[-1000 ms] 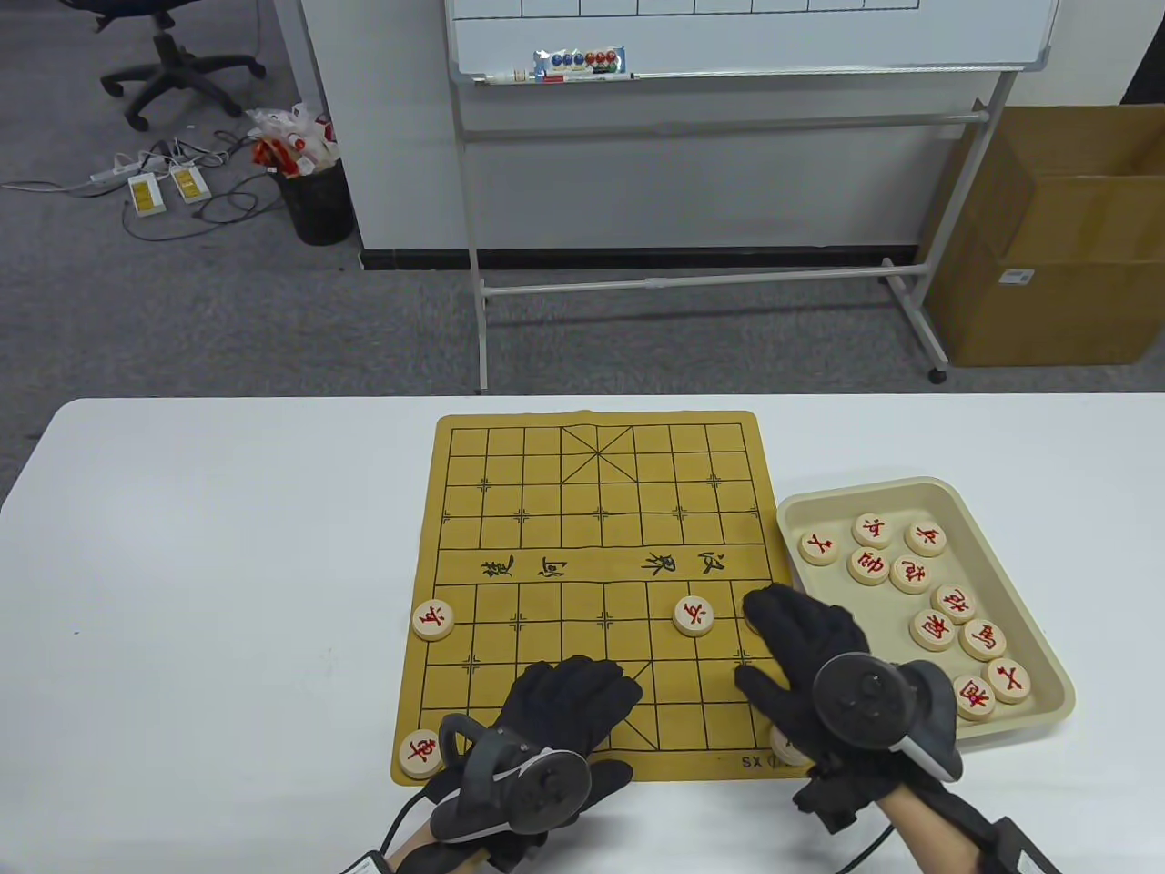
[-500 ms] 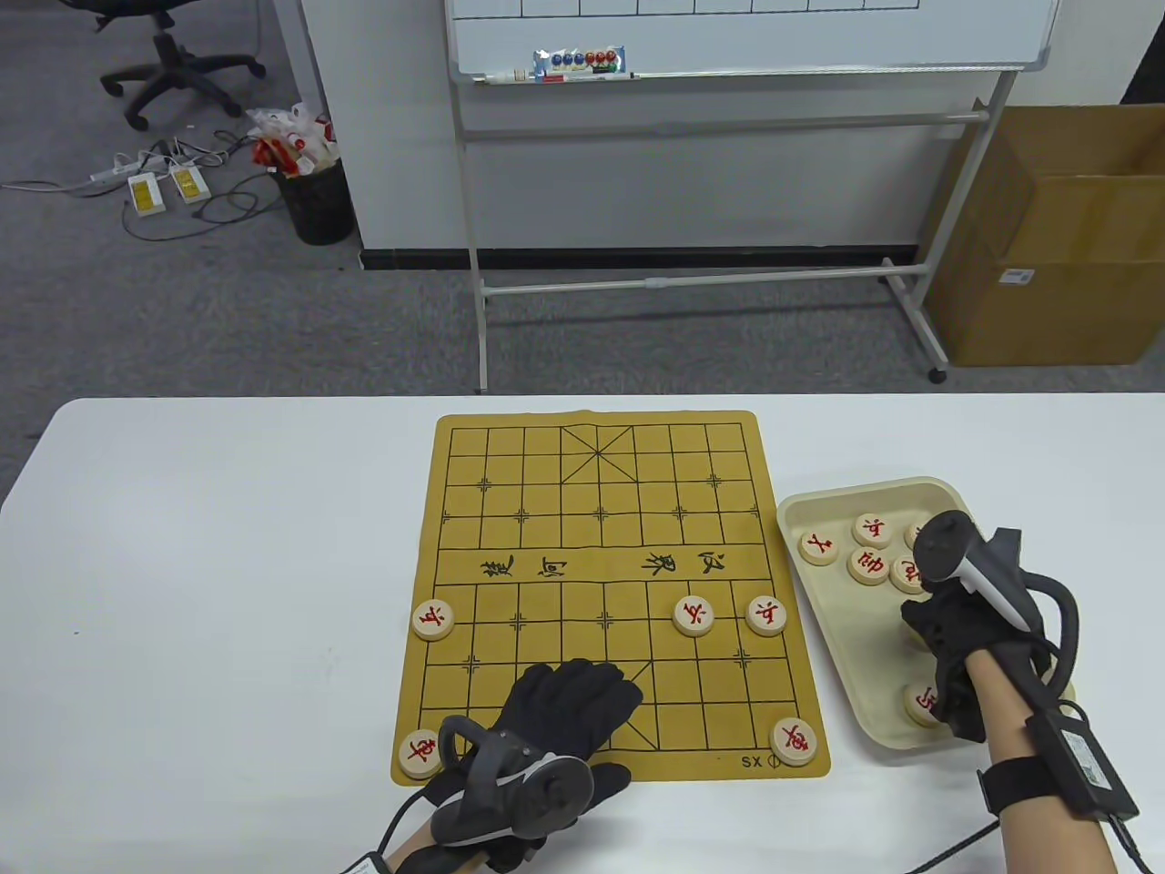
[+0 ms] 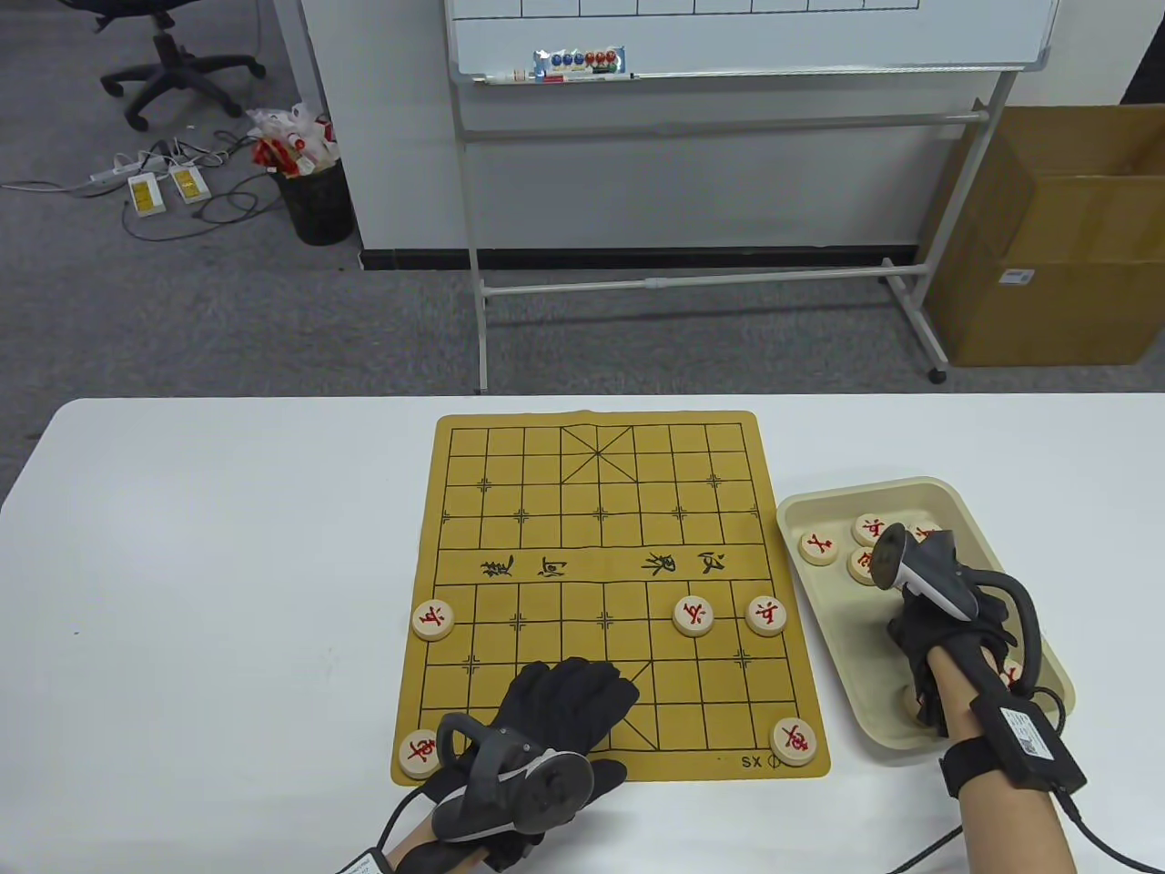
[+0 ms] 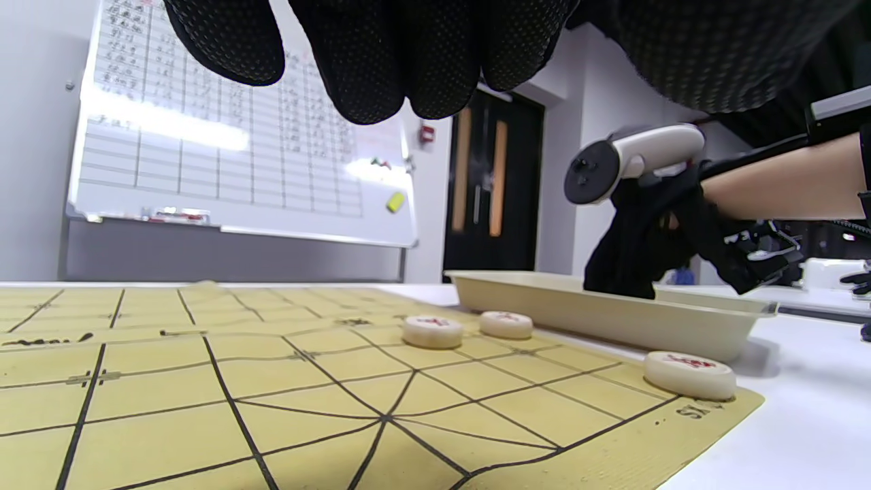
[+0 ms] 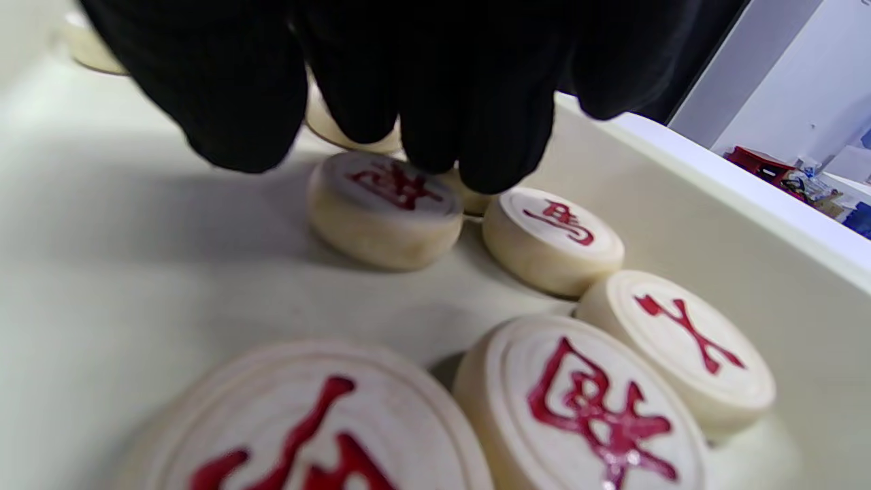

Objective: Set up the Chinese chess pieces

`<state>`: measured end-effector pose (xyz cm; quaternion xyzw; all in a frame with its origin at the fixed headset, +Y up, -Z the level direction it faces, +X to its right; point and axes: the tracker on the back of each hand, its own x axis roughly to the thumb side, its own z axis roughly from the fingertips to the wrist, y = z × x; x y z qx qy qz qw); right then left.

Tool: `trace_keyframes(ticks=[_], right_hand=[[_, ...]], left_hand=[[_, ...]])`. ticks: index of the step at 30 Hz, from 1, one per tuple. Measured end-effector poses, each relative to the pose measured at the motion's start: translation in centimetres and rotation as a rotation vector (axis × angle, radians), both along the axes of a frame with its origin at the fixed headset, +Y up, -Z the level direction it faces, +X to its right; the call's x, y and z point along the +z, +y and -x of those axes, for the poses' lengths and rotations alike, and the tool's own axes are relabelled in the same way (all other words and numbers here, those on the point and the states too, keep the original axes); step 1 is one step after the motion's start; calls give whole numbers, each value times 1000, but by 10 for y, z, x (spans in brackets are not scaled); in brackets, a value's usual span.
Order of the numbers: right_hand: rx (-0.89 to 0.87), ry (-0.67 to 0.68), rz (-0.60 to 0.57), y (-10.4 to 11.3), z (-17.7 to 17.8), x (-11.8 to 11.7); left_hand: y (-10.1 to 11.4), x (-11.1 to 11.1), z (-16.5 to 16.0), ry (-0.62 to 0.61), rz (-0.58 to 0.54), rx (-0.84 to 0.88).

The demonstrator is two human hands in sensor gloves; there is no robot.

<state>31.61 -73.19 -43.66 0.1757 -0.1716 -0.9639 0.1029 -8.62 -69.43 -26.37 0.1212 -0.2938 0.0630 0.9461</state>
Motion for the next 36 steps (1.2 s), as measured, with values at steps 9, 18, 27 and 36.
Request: trace_keyframes(ticks=[9, 18, 27, 36], right_hand=[[79, 35, 41, -10, 6, 0], [67, 62, 121, -16, 8, -2], [90, 122, 3, -11, 10, 3], [-90, 288, -192, 50, 35, 36]], left_hand=[[0, 0, 0, -1, -7, 0], [-1, 0, 0, -3, -5, 2], [-1, 1, 0, 0, -8, 7], [0, 1, 1, -1, -15, 21]])
